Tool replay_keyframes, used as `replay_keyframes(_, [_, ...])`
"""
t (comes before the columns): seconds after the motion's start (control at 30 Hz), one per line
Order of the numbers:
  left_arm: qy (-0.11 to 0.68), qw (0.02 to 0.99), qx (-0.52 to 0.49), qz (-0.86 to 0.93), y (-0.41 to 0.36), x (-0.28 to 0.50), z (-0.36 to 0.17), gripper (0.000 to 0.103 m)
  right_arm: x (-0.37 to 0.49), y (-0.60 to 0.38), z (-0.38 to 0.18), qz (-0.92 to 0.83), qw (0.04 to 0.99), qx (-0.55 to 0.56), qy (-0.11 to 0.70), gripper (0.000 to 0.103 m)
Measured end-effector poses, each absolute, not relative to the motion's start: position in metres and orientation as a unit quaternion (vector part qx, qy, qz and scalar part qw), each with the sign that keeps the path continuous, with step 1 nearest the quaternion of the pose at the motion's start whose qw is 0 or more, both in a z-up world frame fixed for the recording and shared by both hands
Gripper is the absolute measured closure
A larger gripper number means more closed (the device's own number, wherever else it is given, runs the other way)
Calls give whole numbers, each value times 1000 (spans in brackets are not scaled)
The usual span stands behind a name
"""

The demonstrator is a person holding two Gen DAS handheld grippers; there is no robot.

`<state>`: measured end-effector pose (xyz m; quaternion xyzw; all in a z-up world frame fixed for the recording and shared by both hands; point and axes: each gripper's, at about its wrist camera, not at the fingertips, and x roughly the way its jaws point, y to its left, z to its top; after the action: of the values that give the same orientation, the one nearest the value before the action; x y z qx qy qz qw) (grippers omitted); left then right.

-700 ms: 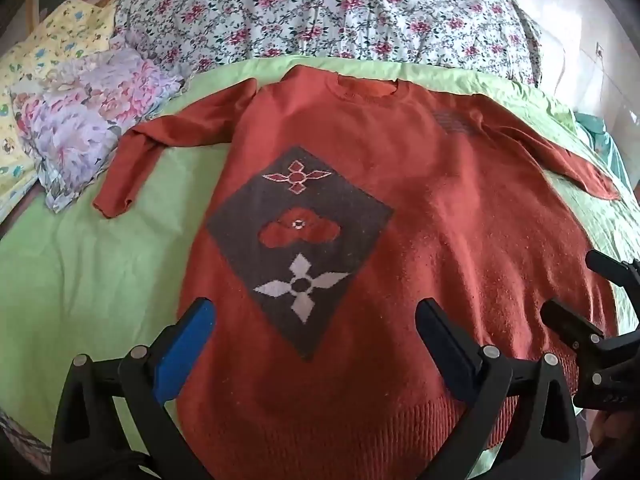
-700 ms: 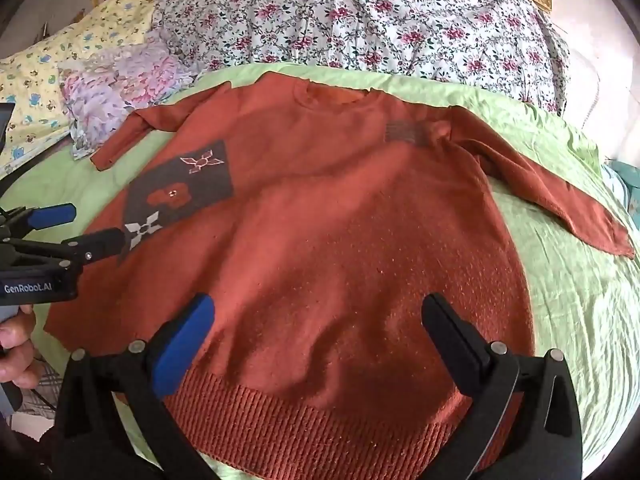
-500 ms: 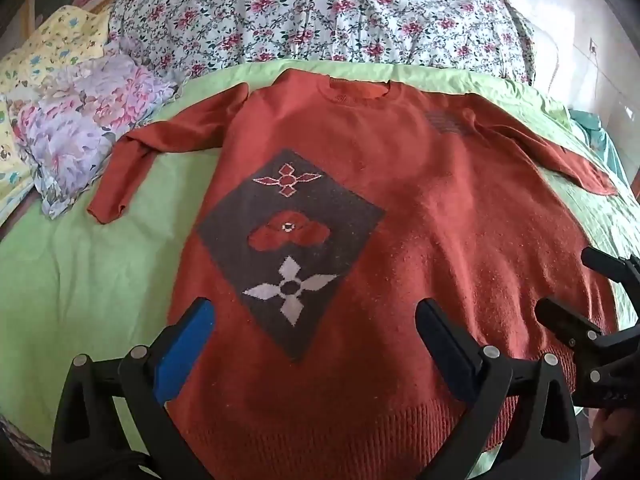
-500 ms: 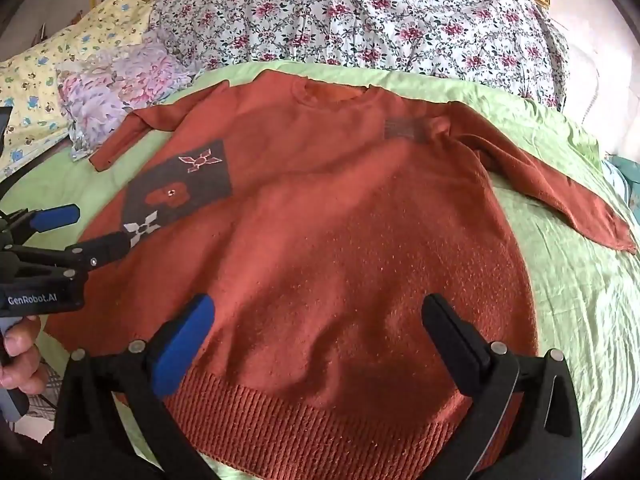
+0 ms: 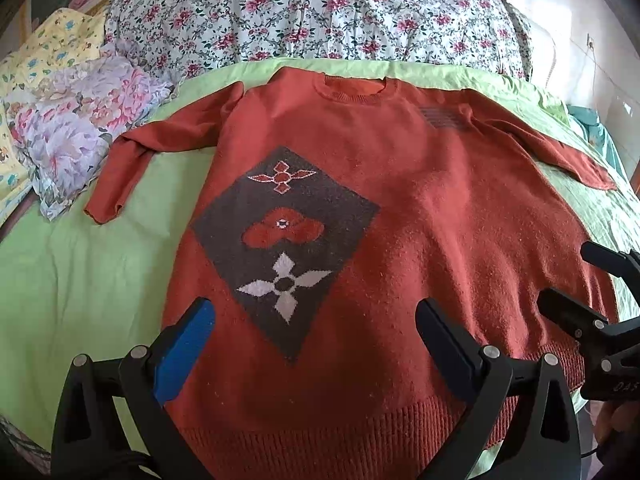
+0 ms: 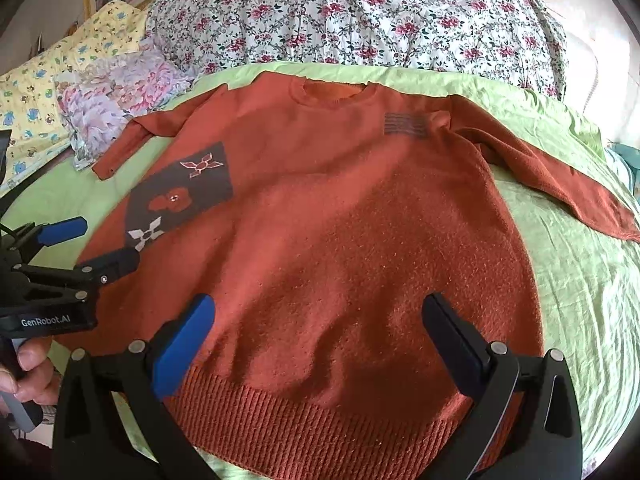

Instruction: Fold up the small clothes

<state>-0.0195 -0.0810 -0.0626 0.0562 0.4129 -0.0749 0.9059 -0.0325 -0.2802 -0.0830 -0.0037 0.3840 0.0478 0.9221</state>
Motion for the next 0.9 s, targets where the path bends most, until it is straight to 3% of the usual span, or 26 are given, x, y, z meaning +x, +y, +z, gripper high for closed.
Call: replay_keyframes(0.9, [413, 906, 50, -76, -79, -26, -63, 2, -43, -270, -75, 64, 923, 20, 380, 0])
